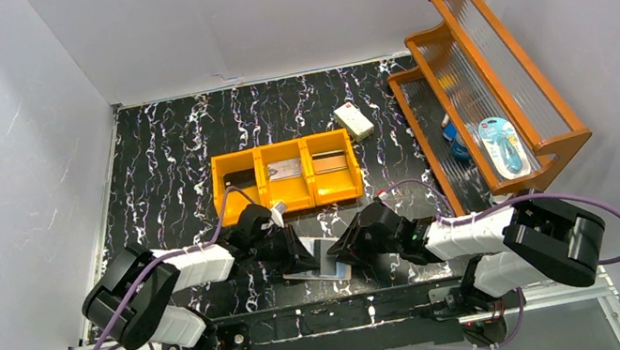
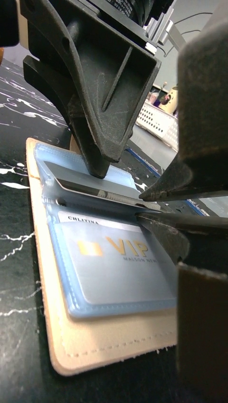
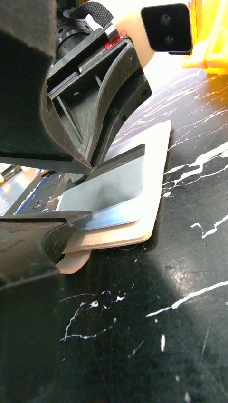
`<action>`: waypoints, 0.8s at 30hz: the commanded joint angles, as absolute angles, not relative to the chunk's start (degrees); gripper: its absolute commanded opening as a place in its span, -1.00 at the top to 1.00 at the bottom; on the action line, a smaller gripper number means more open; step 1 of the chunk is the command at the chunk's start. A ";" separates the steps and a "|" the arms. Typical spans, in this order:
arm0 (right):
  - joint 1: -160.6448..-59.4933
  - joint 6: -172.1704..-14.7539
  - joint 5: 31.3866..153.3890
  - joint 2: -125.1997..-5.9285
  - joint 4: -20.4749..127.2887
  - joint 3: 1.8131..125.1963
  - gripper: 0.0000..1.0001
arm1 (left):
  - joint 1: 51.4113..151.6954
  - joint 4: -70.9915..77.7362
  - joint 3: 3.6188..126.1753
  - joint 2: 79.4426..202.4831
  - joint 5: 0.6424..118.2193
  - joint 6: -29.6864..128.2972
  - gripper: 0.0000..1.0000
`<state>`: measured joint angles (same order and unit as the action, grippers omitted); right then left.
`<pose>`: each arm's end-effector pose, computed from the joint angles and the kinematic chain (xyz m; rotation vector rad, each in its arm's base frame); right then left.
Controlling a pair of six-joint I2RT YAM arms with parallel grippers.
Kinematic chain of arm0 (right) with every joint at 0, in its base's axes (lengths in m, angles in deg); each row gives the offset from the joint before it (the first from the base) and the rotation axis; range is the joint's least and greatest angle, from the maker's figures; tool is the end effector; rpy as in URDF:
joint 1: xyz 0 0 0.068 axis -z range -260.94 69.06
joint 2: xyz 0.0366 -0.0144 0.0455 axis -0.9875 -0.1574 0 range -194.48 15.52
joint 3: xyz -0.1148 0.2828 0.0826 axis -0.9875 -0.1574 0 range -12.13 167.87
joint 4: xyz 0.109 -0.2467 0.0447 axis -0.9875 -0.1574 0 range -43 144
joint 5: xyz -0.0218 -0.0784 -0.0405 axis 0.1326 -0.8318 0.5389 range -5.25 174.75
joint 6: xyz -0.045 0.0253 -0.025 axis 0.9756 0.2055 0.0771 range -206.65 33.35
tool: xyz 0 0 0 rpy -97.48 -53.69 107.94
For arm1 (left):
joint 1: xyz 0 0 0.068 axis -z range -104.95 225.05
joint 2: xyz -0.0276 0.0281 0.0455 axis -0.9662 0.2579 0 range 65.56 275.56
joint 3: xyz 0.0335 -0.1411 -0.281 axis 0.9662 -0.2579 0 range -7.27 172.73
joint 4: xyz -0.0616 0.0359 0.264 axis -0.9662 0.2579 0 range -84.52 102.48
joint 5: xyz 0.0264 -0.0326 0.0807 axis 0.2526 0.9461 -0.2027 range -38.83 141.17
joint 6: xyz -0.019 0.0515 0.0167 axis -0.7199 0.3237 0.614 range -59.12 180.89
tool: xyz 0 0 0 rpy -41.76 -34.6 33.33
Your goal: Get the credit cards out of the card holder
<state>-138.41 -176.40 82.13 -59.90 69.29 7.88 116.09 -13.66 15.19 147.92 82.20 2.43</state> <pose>0.1229 0.1893 0.1603 0.7555 2.5097 1.1522 0.1692 -0.1750 0.1554 -0.0677 2.6501 -1.3915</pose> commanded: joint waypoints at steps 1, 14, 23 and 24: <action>-138.26 -174.56 80.26 -61.64 59.62 4.82 0.12 | 115.91 -13.54 18.18 148.54 85.15 5.26 0.78; -138.18 -174.54 79.76 -61.12 58.84 4.98 0.12 | 115.94 4.33 22.49 141.83 76.61 13.30 0.99; -138.25 -173.94 79.91 -61.62 59.26 5.52 0.12 | 115.99 -0.07 23.22 143.69 81.66 13.03 0.58; -138.20 -173.92 80.02 -61.79 59.32 5.61 0.12 | 116.00 -0.95 23.18 144.77 82.36 12.92 0.53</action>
<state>-138.37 -176.38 82.11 -59.86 69.40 7.84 116.09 1.18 21.20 143.47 79.00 12.48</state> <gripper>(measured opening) 0.437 0.202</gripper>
